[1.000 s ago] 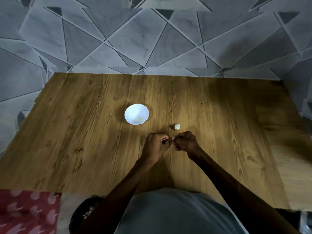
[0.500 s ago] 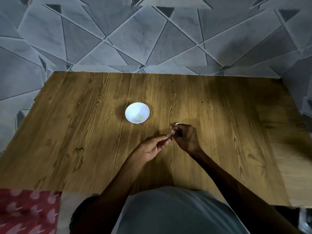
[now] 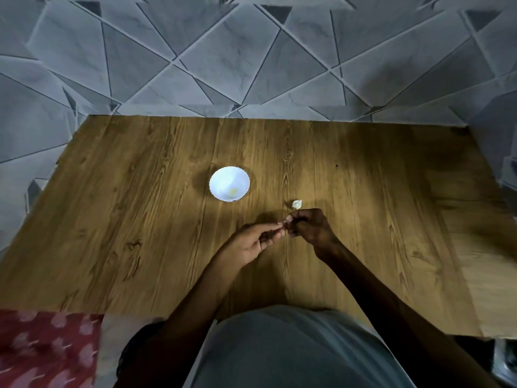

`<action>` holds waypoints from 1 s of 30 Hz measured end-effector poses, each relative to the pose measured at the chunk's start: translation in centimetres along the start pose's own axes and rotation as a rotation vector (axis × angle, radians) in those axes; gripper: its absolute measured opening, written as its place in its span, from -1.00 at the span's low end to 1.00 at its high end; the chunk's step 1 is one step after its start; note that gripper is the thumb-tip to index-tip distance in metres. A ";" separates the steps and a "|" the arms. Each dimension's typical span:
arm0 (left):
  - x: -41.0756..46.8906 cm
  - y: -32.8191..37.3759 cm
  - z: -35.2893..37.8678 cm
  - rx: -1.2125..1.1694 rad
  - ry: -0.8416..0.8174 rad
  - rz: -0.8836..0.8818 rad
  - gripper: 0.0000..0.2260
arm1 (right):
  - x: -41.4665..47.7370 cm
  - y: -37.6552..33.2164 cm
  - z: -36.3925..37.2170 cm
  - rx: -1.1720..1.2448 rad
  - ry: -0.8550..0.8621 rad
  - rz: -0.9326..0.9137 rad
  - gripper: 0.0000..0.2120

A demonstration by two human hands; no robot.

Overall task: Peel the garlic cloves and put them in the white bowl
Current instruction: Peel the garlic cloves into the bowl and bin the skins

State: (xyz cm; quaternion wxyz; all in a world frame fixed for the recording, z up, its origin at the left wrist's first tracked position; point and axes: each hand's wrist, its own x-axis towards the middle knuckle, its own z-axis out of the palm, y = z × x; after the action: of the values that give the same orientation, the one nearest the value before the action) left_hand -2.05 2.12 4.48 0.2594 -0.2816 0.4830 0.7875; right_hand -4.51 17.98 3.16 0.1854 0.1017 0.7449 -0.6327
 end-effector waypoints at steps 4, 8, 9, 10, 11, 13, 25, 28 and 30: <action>-0.2 -0.6 -0.4 0.367 0.054 0.387 -0.86 | 0.5 -0.1 -0.2 0.057 0.037 0.045 -0.86; 0.4 -0.7 -0.9 0.500 0.049 0.498 -0.83 | 0.9 0.2 -0.6 -0.118 0.040 0.047 -0.86; 0.4 -0.7 -0.9 0.506 0.052 0.488 -0.82 | 0.9 0.4 -0.6 -0.183 0.032 0.015 -0.85; 0.5 -0.7 -1.0 0.498 0.052 0.477 -0.81 | 0.9 0.5 -0.7 -0.240 0.030 -0.026 -0.83; 0.5 -0.7 -1.0 0.489 0.053 0.467 -0.81 | 0.8 0.6 -0.8 -0.287 0.027 -0.063 -0.82; 0.4 -0.7 -1.1 0.461 0.057 0.448 -0.81 | 0.7 0.8 -0.9 -0.350 0.023 -0.122 -0.86; 0.2 0.0 -0.7 0.389 0.084 0.337 -0.84 | 0.2 -0.6 -0.9 -0.264 -0.059 -0.207 -0.94; 0.2 0.0 -0.6 0.454 0.085 0.338 -0.86 | 0.3 -0.4 -1.0 -0.363 -0.037 -0.286 -0.95; 0.2 0.1 -0.4 0.510 0.101 0.361 -0.91 | 0.1 -0.4 -0.9 -0.404 -0.026 -0.354 -0.95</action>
State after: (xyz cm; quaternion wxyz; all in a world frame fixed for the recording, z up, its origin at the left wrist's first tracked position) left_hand -2.14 1.73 4.25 0.1536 -0.1559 0.7192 0.6595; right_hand -4.88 18.81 3.66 0.0983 -0.0774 0.8599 -0.4949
